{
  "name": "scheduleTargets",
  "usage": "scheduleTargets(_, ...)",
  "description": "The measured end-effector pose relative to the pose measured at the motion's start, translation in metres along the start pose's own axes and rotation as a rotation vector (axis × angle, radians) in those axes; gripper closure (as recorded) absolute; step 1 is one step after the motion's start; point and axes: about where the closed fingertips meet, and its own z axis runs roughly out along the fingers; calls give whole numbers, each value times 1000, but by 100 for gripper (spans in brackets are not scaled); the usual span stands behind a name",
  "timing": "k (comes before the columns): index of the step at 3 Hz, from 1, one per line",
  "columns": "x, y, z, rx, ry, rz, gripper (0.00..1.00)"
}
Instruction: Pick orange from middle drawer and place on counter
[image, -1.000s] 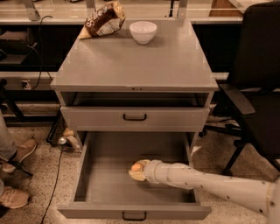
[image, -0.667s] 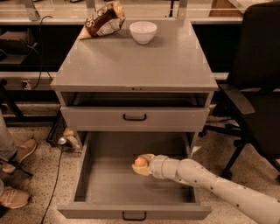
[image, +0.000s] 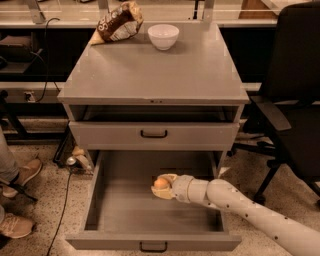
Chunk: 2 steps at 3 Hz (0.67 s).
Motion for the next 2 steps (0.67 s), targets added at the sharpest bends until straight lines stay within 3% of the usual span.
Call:
scheduleTargets(1,-11,-7,-27,43,-51,-5,100)
scheduleTargets(2,-40,-14,-82,117,-119,-42,100)
